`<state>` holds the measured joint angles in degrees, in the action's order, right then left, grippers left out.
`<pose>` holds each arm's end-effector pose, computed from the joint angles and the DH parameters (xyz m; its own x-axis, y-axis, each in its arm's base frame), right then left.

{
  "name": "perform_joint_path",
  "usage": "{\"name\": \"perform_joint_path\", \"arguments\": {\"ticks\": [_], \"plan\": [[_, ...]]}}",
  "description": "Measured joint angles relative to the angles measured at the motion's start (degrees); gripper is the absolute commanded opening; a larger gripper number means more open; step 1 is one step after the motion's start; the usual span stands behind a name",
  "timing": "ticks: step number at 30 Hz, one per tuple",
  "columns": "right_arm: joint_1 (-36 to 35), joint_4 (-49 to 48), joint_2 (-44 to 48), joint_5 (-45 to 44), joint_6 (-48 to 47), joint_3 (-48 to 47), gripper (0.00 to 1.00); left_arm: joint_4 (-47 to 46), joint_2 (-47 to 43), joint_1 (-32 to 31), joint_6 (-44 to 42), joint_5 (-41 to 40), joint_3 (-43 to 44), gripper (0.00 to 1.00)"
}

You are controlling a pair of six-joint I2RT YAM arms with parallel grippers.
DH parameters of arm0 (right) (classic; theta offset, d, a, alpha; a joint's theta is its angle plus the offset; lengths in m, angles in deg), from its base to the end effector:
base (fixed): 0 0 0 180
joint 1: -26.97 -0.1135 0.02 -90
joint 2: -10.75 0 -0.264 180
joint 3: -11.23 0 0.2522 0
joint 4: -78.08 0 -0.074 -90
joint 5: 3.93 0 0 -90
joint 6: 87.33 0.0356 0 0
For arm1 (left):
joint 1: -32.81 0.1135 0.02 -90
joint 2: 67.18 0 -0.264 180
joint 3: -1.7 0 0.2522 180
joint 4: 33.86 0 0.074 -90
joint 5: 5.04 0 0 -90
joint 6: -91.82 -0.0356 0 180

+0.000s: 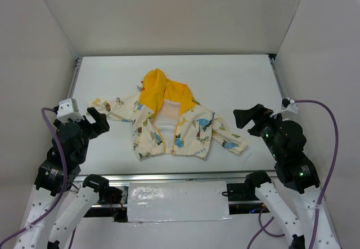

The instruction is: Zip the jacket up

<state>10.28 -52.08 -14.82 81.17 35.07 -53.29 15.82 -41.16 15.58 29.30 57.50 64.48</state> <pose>0.0828 0.0216 0.3653 -0.2631 0.4785 -0.8378 -0.0768 0.8552 0.5126 0.0887 -0.0103 0.3566 -0.1127 -0.3938 -0.9123 -0.2462 0.9006 -0.3583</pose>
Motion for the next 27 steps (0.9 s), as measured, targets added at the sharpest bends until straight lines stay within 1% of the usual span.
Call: {"name": "perform_joint_path", "arguments": {"ticks": [4, 6, 10, 12, 14, 15, 17, 19, 20, 21, 22, 23, 24, 27], "plan": [[0.0, -0.1, 0.3, -0.3, 0.2, 0.1, 1.00, 0.1, 0.1, 0.0, 0.1, -0.5, 0.0, 0.99], [0.0, -0.8, 0.7, 1.2, 0.0, 0.5, 1.00, 0.1, 0.3, 0.0, 0.2, -0.7, 0.0, 1.00], [0.0, -3.3, 0.3, 7.8, -0.7, 2.4, 1.00, 0.1, 0.8, 0.0, 1.1, -0.8, 0.0, 0.99], [0.0, -5.0, -2.0, 12.4, -0.9, 2.9, 1.00, 0.1, 0.9, 0.0, 1.7, -0.7, 0.0, 0.99], [-0.9, -8.1, -7.4, 16.8, -0.8, 3.5, 1.00, 0.2, 1.2, 0.0, 3.1, -0.7, 0.0, 0.99], [-2.3, -9.9, -11.0, 18.1, -0.7, 3.7, 1.00, 0.2, 1.6, 0.0, 3.4, -0.6, 0.0, 0.99], [-6.7, -13.7, -18.7, 19.6, -0.1, 4.2, 1.00, 0.6, 2.5, 0.2, 4.3, -0.7, 0.1, 0.99], [-13.6, -18.9, -27.7, 19.9, 1.0, 5.1, 0.98, 1.4, 3.6, 0.2, 4.5, -1.1, 0.3, 0.99], [-16.9, -21.1, -32.3, 20.1, 1.6, 5.3, 0.95, 1.8, 3.9, 0.2, 4.5, -1.6, 0.3, 0.99], [-20.0, -23.3, -36.7, 20.4, 2.1, 5.3, 0.89, 2.1, 4.3, 0.2, 4.5, -2.0, 0.3, 0.99], [-22.7, -26.0, -41.5, 20.7, 2.6, 5.3, 0.85, 2.4, 4.4, 0.2, 4.5, -2.3, 0.3, 0.99], [-24.5, -27.7, -44.9, 21.2, 3.2, 5.2, 0.81, 2.5, 4.3, 0.2, 4.4, -2.3, 0.3, 0.99], [-26.2, -29.5, -48.7, 21.8, 3.5, 5.0, 0.74, 2.5, 4.2, 0.2, 4.4, -2.3, 0.3, 0.99], [-29.2, -34.0, -59.8, 23.4, 5.0, 2.9, 0.72, 2.4, 4.1, 0.3, 4.3, -2.1, 0.3, 0.99]]}}
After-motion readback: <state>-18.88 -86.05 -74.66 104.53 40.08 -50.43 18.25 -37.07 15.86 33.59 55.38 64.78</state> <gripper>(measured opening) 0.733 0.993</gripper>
